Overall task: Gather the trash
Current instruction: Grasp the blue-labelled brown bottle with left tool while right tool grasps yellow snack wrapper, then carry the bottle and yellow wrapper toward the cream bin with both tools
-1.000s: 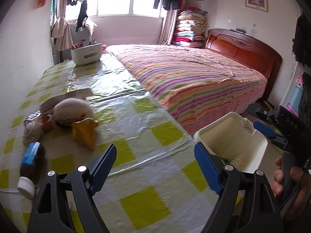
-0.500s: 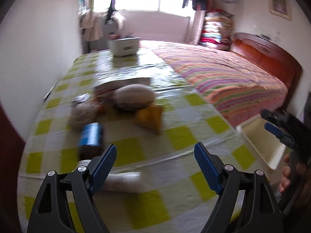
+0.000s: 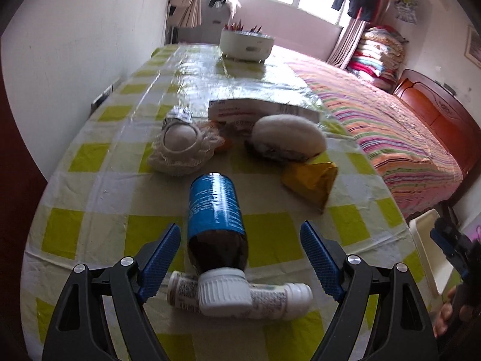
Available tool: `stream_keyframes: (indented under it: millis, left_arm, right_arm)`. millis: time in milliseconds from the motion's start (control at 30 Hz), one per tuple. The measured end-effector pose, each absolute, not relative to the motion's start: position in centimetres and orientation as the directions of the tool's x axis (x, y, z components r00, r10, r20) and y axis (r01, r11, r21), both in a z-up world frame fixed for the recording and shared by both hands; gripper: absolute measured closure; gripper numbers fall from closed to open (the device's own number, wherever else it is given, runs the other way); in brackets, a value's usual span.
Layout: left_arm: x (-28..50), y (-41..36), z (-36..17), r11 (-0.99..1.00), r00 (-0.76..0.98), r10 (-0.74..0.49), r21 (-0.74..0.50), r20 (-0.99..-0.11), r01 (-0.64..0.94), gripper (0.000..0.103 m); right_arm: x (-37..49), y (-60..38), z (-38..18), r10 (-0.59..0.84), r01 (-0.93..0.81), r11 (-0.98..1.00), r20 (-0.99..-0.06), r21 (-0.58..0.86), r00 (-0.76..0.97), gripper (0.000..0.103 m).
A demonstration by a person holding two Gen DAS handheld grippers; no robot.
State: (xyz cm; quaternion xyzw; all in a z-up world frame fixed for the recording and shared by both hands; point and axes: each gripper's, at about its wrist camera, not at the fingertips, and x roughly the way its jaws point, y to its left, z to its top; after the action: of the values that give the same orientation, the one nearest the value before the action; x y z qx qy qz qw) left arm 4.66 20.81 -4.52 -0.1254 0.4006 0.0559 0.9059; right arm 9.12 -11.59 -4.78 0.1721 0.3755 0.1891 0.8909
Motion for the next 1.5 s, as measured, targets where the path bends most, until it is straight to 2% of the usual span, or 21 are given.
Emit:
stream_keyframes:
  millis: [133, 267, 367, 433, 567, 700, 767, 800, 833, 1500]
  left_arm:
    - [5.9, 21.5, -5.4, 0.963, 0.641, 0.012, -0.164, -0.767, -0.215, 0.024]
    - [7.1, 22.3, -6.1, 0.96, 0.615, 0.015, -0.161, -0.788, -0.229, 0.026]
    - [8.0, 22.8, -6.7, 0.957, 0.59, -0.007, -0.177, -0.808, -0.231, 0.038]
    - [8.4, 23.1, -7.1, 0.955, 0.573, -0.016, -0.183, -0.82, -0.235, 0.05]
    - [8.6, 23.7, -7.3, 0.95, 0.564, -0.041, -0.208, -0.824, -0.235, 0.059]
    - [8.4, 24.2, -7.3, 0.943, 0.573, -0.051, -0.229, -0.818, -0.243, 0.062]
    - [8.4, 24.5, -7.3, 0.941, 0.576, -0.041, -0.225, -0.817, -0.252, 0.062]
    - [8.3, 24.6, -7.3, 0.94, 0.578, -0.04, -0.227, -0.815, -0.255, 0.062]
    - [8.1, 24.7, -7.3, 0.938, 0.581, -0.042, -0.232, -0.813, -0.257, 0.062]
    - [4.5, 26.4, -4.4, 0.908, 0.712, -0.053, -0.331, -0.701, -0.258, 0.062]
  right_arm:
    - [10.1, -9.9, -4.6, 0.461, -0.231, 0.88, -0.624, 0.416, 0.632, 0.024]
    - [11.8, -5.8, -3.5, 0.495, -0.341, 0.869, -0.639, 0.359, 0.588, 0.024]
    - [13.4, -2.0, -3.5, 0.542, -0.429, 0.834, -0.664, 0.348, 0.514, 0.024]
    - [14.4, 0.6, -4.1, 0.554, -0.467, 0.816, -0.692, 0.341, 0.462, 0.024]
    - [16.0, 4.2, -5.4, 0.548, -0.512, 0.799, -0.732, 0.316, 0.404, 0.024]
    - [17.6, 5.9, -6.7, 0.528, -0.518, 0.801, -0.762, 0.299, 0.375, 0.025]
    - [18.2, 6.4, -7.3, 0.51, -0.514, 0.808, -0.779, 0.288, 0.365, 0.038]
    - [18.5, 6.7, -7.6, 0.505, -0.524, 0.804, -0.788, 0.281, 0.352, 0.056]
    - [18.6, 7.0, -7.8, 0.513, -0.536, 0.793, -0.791, 0.289, 0.333, 0.063]
    - [15.0, 3.4, -5.3, 0.608, -0.54, 0.755, -0.706, 0.372, 0.363, 0.066]
